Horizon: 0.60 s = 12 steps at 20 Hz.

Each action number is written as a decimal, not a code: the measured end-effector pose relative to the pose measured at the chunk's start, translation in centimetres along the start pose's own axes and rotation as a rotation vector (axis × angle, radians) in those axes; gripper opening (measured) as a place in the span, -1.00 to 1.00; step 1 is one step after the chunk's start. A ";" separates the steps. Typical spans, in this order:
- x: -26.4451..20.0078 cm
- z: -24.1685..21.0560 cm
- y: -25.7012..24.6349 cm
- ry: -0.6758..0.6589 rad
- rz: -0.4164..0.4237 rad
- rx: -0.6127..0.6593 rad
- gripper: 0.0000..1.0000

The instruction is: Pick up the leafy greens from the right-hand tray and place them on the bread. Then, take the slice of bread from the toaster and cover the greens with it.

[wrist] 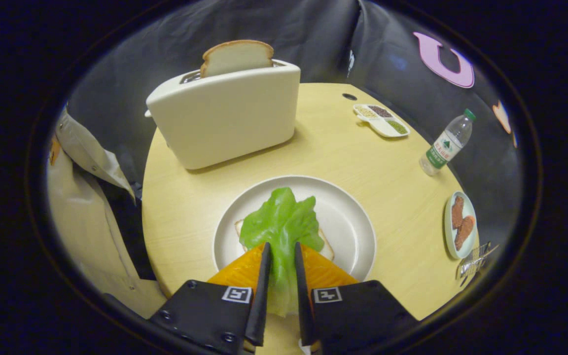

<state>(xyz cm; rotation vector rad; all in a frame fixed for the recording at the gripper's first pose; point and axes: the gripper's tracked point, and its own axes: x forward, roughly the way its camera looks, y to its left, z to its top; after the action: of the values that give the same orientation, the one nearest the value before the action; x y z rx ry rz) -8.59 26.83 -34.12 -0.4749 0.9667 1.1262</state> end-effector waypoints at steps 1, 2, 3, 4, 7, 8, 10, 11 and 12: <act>0.0 0.0 -0.1 0.001 -0.007 -0.006 -0.34; -0.1 0.1 -0.1 0.002 -0.008 -0.007 -0.15; 0.0 0.2 -0.2 0.000 -0.021 -0.012 0.04; -0.1 0.4 -0.3 -0.007 -0.028 -0.016 0.24; -0.9 1.2 -0.3 -0.025 -0.050 -0.016 0.82; -1.1 1.6 -0.3 -0.033 -0.058 -0.010 1.00; -1.8 2.7 -0.3 -0.055 -0.071 0.008 1.00; -2.2 3.4 -0.3 -0.070 -0.082 0.015 1.00; -2.7 4.1 -0.4 -0.085 -0.092 0.023 1.00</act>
<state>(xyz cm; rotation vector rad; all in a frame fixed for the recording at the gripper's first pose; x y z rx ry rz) -6.87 28.31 -29.74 -0.4447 0.8744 1.0429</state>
